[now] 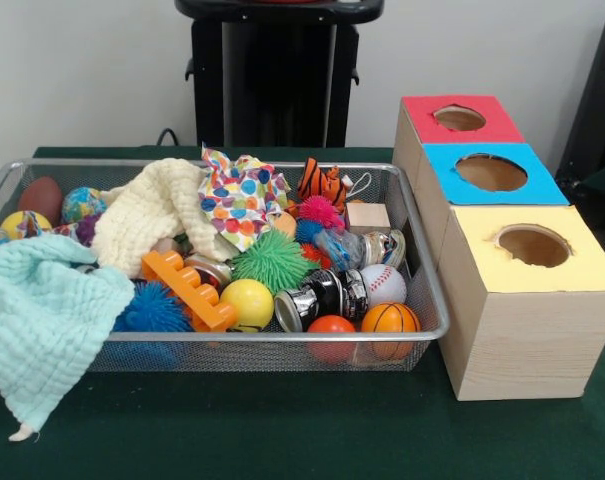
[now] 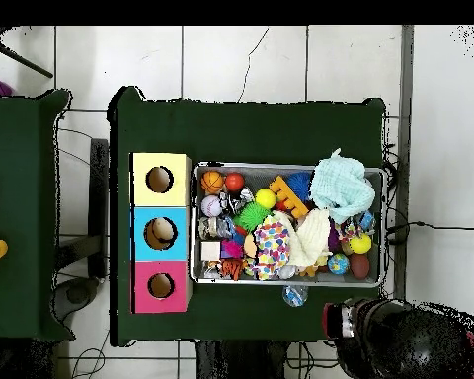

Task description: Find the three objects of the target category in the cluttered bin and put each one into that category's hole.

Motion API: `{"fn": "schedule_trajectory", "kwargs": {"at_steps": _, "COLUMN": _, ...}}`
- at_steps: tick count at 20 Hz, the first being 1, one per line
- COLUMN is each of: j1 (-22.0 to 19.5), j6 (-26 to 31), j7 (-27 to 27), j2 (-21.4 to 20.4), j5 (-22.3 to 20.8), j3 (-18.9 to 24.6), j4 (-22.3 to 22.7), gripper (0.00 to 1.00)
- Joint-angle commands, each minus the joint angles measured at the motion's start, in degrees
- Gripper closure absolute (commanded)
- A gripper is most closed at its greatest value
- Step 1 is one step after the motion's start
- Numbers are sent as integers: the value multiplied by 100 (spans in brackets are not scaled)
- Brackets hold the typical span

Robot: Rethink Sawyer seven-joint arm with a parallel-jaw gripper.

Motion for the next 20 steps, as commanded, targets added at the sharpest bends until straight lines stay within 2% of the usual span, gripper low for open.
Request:
{"fn": "schedule_trajectory", "kwargs": {"at_steps": 1, "j1": -802, "j6": -336, "j7": -2205, "j2": -368, "j5": 1863, "j3": 522, "j4": 1007, "gripper": 100}}
{"fn": "schedule_trajectory", "kwargs": {"at_steps": 6, "j1": -845, "j6": -26, "j7": -2160, "j2": -602, "j5": 1732, "j3": 447, "j4": 930, "gripper": 100}}
{"fn": "schedule_trajectory", "kwargs": {"at_steps": 14, "j1": -903, "j6": 293, "j7": -1877, "j2": -734, "j5": 1366, "j3": 386, "j4": 819, "gripper": 100}}
{"fn": "schedule_trajectory", "kwargs": {"at_steps": 20, "j1": -1023, "j6": -391, "j7": -1565, "j2": -444, "j5": 1281, "j3": 221, "j4": 1299, "gripper": 100}}
